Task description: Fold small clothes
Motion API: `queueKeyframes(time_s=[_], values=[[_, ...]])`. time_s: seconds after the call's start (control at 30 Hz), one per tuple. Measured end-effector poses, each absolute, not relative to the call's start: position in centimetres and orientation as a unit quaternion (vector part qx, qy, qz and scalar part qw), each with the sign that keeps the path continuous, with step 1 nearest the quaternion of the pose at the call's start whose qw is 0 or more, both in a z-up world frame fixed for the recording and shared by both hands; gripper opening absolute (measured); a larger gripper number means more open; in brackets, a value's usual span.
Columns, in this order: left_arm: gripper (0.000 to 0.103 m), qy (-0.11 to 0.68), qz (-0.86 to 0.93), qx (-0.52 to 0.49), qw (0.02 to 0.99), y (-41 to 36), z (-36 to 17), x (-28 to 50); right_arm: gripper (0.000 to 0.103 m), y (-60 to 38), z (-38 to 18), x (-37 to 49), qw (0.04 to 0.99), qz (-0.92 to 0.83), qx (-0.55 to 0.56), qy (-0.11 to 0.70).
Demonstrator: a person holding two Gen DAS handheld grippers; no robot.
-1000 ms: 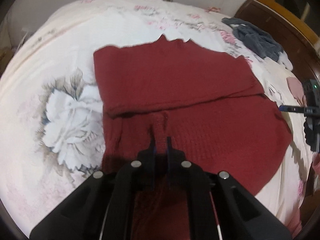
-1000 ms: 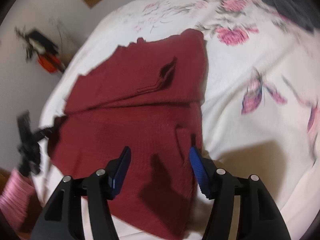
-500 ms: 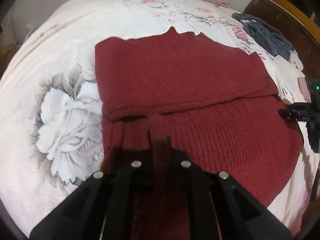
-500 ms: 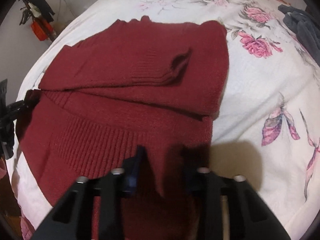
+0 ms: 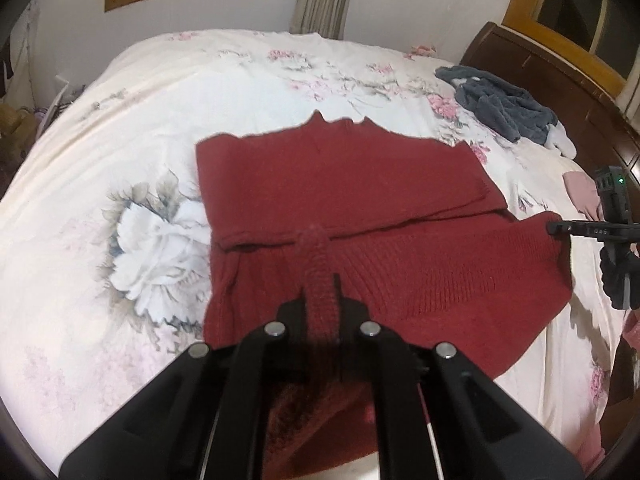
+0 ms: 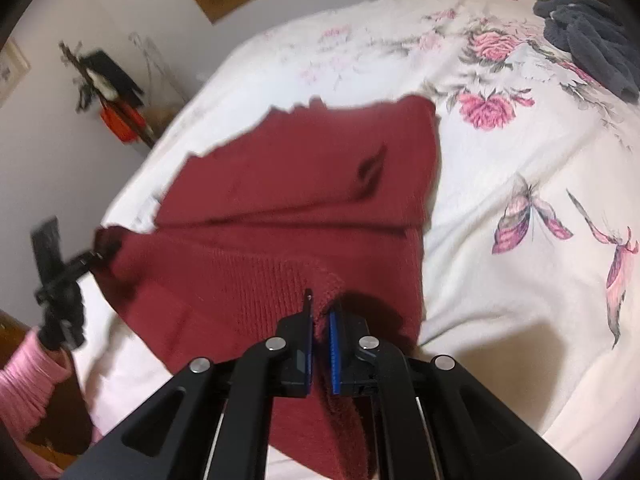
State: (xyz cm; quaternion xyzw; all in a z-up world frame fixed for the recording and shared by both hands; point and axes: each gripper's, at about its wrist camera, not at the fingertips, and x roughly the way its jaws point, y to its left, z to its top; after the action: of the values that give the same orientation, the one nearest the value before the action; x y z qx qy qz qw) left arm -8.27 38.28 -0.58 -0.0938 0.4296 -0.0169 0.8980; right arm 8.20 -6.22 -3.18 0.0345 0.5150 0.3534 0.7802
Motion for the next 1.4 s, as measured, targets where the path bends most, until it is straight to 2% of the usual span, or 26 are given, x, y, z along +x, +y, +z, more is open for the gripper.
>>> queueKeyframes(time_s=[0.37,0.6,0.77,0.93,1.27,1.33,1.4], values=[[0.005,0.363,0.022,-0.075,0.929,39.5,6.2,-0.5,0.006,-2.5,4.1,14.5,0.817,0.344,0.037,0.46],[0.005,0.356,0.068,-0.059,0.93,41.4,6.6,6.7,0.006,-0.6,4.5,21.6,0.834,0.291,0.049,0.466],[0.005,0.371,0.089,-0.079,0.921,42.9,4.4,11.8,0.006,1.0,2.9,26.3,0.837,0.262,0.061,0.477],[0.005,0.414,0.103,-0.087,0.9,44.3,-0.3,15.7,0.006,3.5,-0.2,29.2,0.83,0.244,0.041,0.499],[0.007,0.474,0.119,-0.083,0.869,45.6,-7.9,18.2,0.007,3.8,-7.5,32.3,0.812,0.208,0.035,0.544],[0.013,0.485,0.121,-0.09,0.861,45.9,-8.7,18.4,0.011,3.7,-8.7,32.4,0.808,0.2,0.03,0.553],[0.02,0.489,0.124,-0.104,0.857,46.5,-8.9,18.1,0.028,3.5,-9.2,32.2,0.81,0.188,0.021,0.556]])
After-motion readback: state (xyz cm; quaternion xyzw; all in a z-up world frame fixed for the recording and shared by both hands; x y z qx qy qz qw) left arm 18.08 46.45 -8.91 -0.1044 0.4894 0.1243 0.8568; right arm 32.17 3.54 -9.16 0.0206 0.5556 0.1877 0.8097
